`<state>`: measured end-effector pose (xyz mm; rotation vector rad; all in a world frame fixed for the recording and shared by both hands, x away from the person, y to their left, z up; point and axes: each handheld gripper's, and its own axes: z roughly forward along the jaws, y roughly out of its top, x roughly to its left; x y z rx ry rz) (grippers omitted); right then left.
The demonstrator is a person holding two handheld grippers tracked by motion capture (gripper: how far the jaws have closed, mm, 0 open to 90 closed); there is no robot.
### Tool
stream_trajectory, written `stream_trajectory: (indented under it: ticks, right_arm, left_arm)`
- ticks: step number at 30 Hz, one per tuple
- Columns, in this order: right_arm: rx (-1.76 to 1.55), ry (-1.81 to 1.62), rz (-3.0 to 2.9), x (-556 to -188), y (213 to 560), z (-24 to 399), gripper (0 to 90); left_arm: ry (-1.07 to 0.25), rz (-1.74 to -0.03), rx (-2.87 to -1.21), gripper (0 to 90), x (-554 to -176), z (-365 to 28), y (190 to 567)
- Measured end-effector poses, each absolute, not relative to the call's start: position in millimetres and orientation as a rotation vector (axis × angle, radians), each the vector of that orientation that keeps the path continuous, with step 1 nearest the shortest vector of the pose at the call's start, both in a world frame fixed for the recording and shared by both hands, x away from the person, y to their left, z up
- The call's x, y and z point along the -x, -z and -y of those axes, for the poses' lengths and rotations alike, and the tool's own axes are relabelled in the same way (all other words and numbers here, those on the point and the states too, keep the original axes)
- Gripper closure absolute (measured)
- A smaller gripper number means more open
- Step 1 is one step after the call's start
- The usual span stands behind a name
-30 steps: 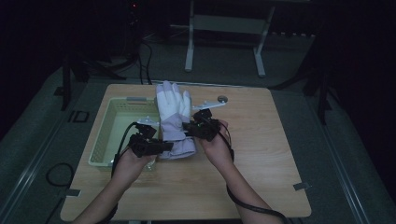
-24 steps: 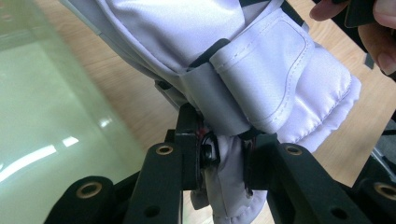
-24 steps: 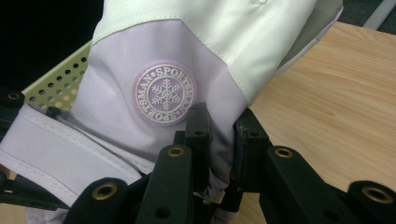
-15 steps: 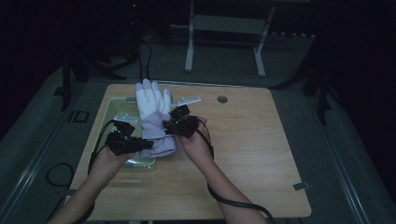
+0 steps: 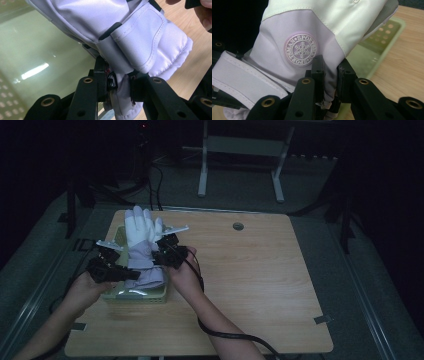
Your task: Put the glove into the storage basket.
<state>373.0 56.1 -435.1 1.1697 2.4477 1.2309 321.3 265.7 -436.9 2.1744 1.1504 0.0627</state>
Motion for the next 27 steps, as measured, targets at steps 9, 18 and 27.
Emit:
stream_trajectory:
  ticks: [9, 18, 27]
  right_arm:
    - [-1.235, -1.176, -2.483, -378, 463, -75, 78.6]
    - [-1.274, -1.026, -2.533, -385, 489, -83, 78.6]
    - [-1.314, -0.884, -2.594, -390, 505, -88, 76.2]
  left_arm:
    - [0.021, -1.168, -2.228, 72.9, -334, -281, 462]
    - [0.117, -1.199, -2.235, 72.7, -347, -282, 495]
    - [0.178, -1.262, -2.258, 71.8, -356, -281, 516]
